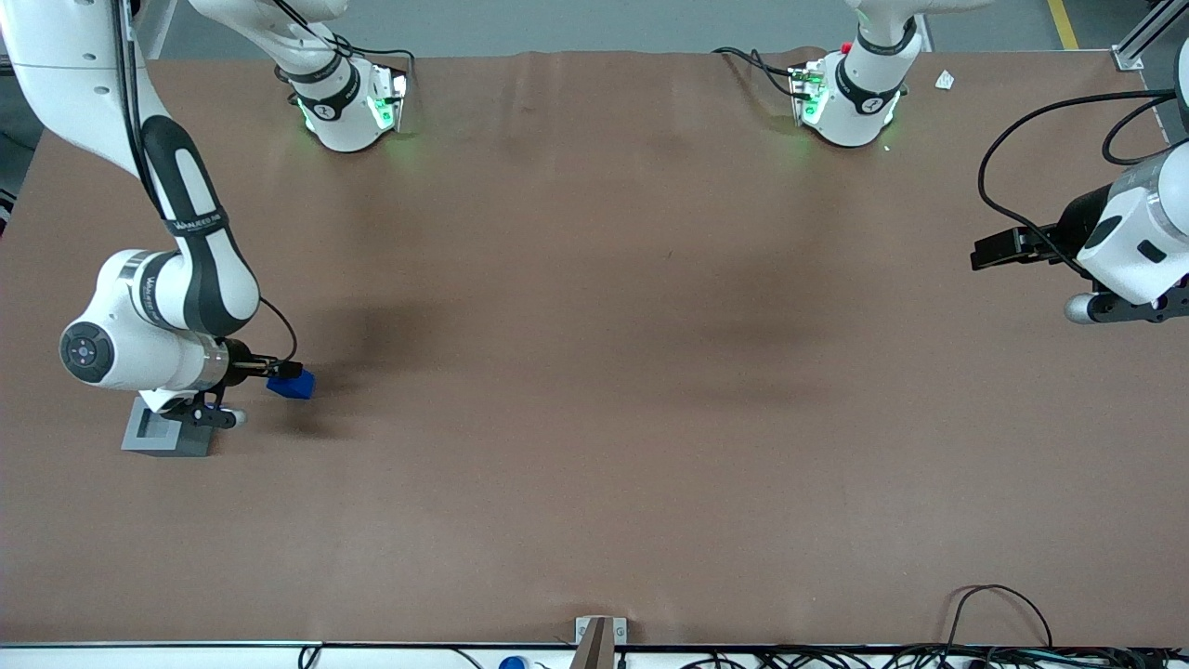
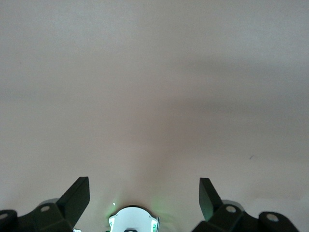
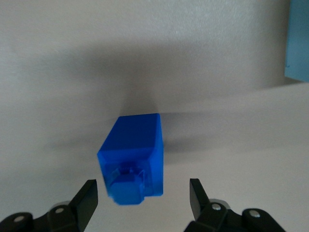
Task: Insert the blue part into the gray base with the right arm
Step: 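Lift the blue block and carry it over the gray base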
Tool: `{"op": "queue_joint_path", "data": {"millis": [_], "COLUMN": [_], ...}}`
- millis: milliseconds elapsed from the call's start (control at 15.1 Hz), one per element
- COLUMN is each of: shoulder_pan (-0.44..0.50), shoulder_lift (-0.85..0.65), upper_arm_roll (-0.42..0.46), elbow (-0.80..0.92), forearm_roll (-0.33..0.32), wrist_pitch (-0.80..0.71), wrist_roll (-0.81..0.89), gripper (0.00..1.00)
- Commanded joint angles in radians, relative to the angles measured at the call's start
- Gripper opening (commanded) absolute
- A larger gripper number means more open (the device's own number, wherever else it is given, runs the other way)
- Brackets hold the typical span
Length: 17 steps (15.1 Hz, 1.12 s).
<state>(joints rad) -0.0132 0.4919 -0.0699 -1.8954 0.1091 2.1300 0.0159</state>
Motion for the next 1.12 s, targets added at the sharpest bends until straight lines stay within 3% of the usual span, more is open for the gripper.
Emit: {"op": "queue_joint_path", "data": {"millis": [0, 265, 463, 662, 926, 1059], "shoulder_pan": [-0.013, -0.002, 0.006, -0.005, -0.049, -0.073], "shoulder_lift": [0.013, 0.025, 0.024, 0.022, 0.016, 0.020], "upper_arm_roll": [0.010, 0.009, 0.009, 0.007, -0.011, -0.016], "elbow": [0.005, 0.035, 0.053, 0.099, 0.327, 0.406], "forearm_roll": [0.029, 0.031, 0.029, 0.017, -0.005, -0.070], "wrist_pitch": [0.002, -0.012, -0.013, -0.039, -0.287, -0.329], "wrist_roll": [0.007, 0.088, 0.108, 0.099, 0.049, 0.009], "gripper": [0.80, 0.64, 0.29, 0.05, 0.05, 0.04]}}
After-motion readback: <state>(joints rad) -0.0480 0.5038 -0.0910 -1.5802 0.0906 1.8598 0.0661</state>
